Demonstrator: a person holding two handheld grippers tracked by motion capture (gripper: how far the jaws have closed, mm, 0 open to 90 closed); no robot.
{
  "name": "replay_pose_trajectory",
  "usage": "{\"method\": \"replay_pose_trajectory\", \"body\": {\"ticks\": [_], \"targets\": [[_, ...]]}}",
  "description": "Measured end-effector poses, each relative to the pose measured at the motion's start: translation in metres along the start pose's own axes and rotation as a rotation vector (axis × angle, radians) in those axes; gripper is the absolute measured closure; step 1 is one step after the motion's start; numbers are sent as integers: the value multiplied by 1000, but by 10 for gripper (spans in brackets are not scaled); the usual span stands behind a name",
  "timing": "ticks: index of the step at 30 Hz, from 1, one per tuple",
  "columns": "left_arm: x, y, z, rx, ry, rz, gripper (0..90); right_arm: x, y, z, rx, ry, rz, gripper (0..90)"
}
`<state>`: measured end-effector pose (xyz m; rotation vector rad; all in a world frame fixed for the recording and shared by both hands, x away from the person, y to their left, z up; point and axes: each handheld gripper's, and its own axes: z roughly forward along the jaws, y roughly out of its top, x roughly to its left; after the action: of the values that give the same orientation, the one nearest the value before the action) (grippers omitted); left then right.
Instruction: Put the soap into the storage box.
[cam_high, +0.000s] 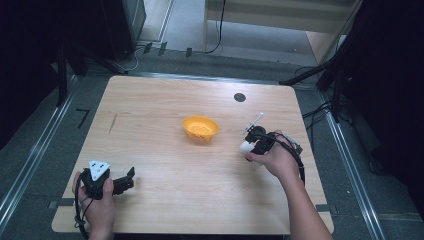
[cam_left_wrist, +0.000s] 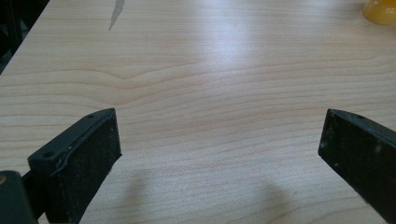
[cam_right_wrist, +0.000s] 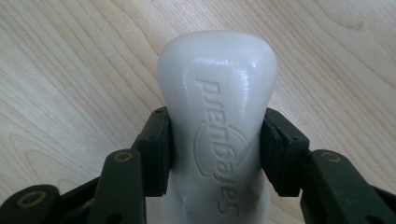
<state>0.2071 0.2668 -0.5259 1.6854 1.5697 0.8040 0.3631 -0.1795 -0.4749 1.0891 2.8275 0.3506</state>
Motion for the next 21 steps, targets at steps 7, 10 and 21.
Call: {"method": "replay_pose_trajectory", "body": {"ticks": [7,10,21], "targets": [[0,0,0,1,0,1,0,1,7,-4,12,-1,-38,511],[0,0,0,0,0,2,0,0,10,-5,23,2,-59,511],[0,0,0,-2,-2,-1,0,-1,19,-2,33,14,-137,510]]}}
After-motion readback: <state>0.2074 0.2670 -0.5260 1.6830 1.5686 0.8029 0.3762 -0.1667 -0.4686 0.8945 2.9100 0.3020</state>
